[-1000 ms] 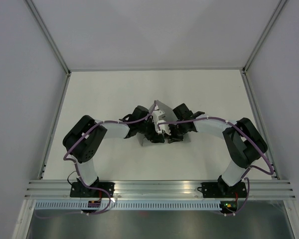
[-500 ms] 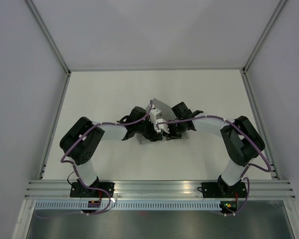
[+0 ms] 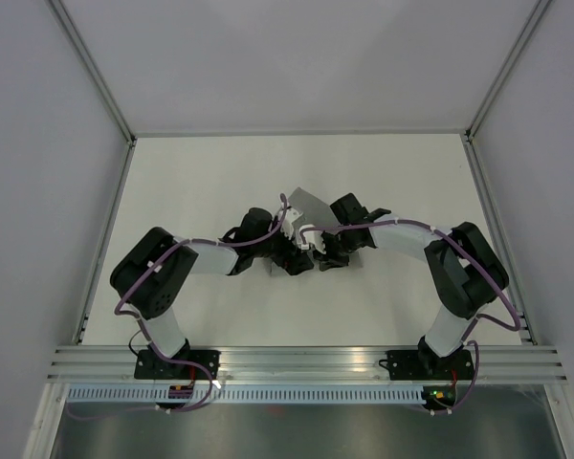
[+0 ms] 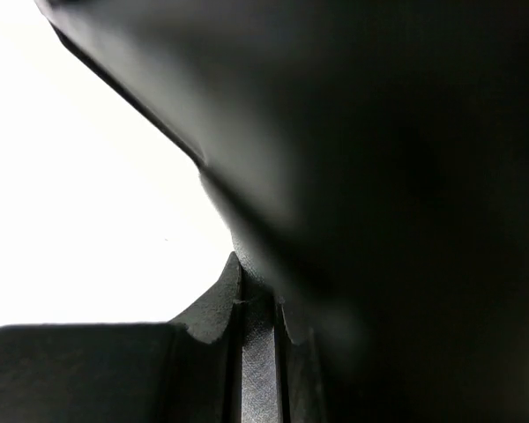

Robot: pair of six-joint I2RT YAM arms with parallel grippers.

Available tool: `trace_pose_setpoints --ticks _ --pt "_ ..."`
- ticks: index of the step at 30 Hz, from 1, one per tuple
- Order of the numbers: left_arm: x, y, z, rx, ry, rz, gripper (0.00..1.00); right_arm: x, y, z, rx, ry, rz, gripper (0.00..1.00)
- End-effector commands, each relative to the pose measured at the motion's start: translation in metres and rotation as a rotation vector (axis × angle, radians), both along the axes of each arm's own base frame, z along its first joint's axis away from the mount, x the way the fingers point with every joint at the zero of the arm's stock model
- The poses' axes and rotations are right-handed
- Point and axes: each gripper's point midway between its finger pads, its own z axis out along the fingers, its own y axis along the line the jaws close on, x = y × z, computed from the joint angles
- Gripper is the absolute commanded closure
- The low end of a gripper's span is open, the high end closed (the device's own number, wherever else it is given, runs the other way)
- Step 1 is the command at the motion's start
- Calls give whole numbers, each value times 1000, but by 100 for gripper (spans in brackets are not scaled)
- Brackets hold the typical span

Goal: Fold the napkin, place the utensils inside, and roll it up
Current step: Roll the napkin with the utensil

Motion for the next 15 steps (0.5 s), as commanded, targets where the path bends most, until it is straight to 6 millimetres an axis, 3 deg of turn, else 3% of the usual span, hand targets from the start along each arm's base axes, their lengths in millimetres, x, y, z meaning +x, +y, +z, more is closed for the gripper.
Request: trace_pose_setpoints --ticks 1,4,6,8,14,15 --pt "31 10 28 -47 -156 103 4 -46 -37 -28 -158 212 -46 99" --pt "36 18 31 -51 -171 170 7 -47 -38 -28 -166 222 -46 100" --pt "44 24 47 -87 -222 235 7 -47 -38 -28 -172 229 -44 100" --pt "45 37 48 -98 -234 300 7 -48 -39 -26 -183 245 -39 100" --pt "59 80 87 -185 -366 549 5 -49 -36 -19 -203 313 -31 99" --pt "60 95 86 -180 -379 623 3 -56 -39 -20 -224 356 -29 100"
